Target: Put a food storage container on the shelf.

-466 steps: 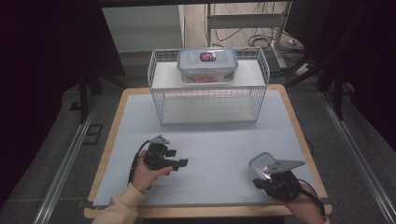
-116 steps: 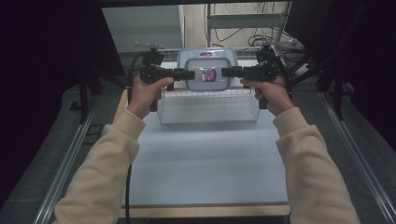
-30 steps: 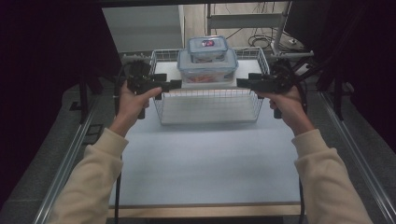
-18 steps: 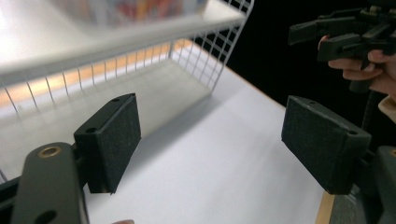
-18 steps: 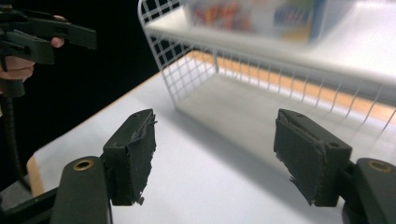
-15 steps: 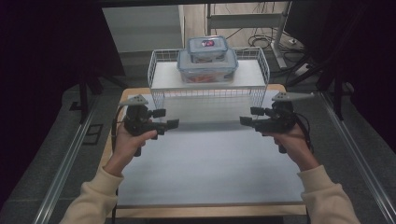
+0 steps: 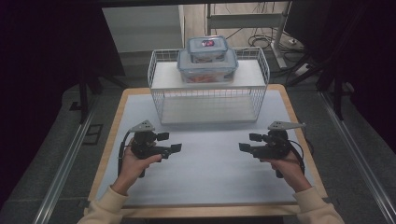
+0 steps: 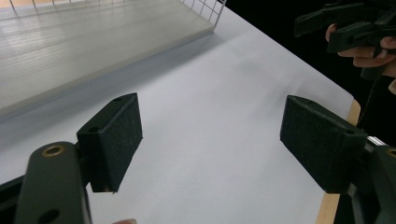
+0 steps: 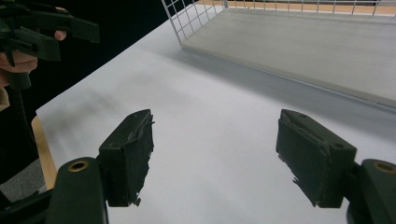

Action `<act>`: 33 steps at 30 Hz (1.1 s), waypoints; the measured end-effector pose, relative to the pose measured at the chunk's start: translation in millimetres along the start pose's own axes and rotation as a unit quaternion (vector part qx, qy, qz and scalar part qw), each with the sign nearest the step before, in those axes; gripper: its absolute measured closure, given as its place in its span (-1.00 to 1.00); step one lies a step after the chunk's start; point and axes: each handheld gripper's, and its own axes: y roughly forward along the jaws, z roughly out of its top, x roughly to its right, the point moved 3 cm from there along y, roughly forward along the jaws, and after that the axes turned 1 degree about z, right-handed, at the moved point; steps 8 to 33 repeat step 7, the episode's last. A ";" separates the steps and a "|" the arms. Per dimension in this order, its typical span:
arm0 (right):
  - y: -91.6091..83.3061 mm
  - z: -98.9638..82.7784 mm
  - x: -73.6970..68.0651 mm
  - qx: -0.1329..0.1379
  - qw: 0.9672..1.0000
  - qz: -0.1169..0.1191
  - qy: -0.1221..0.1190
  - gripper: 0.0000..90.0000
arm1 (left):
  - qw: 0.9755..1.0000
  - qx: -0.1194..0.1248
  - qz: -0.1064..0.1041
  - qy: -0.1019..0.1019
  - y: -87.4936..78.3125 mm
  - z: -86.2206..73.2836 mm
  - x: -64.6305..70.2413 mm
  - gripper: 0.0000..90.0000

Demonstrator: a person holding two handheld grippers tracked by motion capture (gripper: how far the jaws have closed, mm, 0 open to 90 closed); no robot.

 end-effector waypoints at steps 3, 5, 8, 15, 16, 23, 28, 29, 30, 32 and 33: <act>-1.2 0.2 -1.2 0.007 1.000 -0.001 -0.003 -0.41 | 1.000 0.000 0.001 0.000 0.6 -2.0 0.0 -0.54; -2.2 -1.3 -2.5 0.016 1.000 -0.009 -0.015 -0.48 | 1.000 -0.001 0.003 0.000 1.8 -4.7 0.1 -0.54; -2.9 -3.4 -2.5 0.016 0.999 -0.018 -0.025 -0.53 | 1.000 -0.005 0.004 0.000 4.8 -10.0 -0.5 -0.55; -2.9 -3.4 -2.5 0.016 0.999 -0.018 -0.025 -0.53 | 1.000 -0.005 0.004 0.000 4.8 -10.0 -0.5 -0.55; -2.9 -3.4 -2.5 0.016 0.999 -0.018 -0.025 -0.53 | 1.000 -0.005 0.004 0.000 4.8 -10.0 -0.5 -0.55; -2.9 -3.4 -2.5 0.016 0.999 -0.018 -0.025 -0.53 | 1.000 -0.005 0.004 0.000 4.8 -10.0 -0.5 -0.55; -2.9 -3.4 -2.5 0.016 0.999 -0.018 -0.025 -0.53 | 1.000 -0.005 0.004 0.000 4.8 -10.0 -0.5 -0.55; -2.9 -3.4 -2.5 0.016 0.999 -0.018 -0.025 -0.53 | 1.000 -0.005 0.004 0.000 4.8 -10.0 -0.5 -0.55; -2.9 -3.4 -2.5 0.016 0.999 -0.018 -0.025 -0.53 | 1.000 -0.005 0.004 0.000 4.8 -10.0 -0.5 -0.55; -2.9 -3.4 -2.5 0.016 0.999 -0.018 -0.025 -0.53 | 1.000 -0.005 0.004 0.000 4.8 -10.0 -0.5 -0.55; -2.9 -3.4 -2.5 0.016 0.999 -0.018 -0.025 -0.53 | 1.000 -0.005 0.004 0.000 4.8 -10.0 -0.5 -0.55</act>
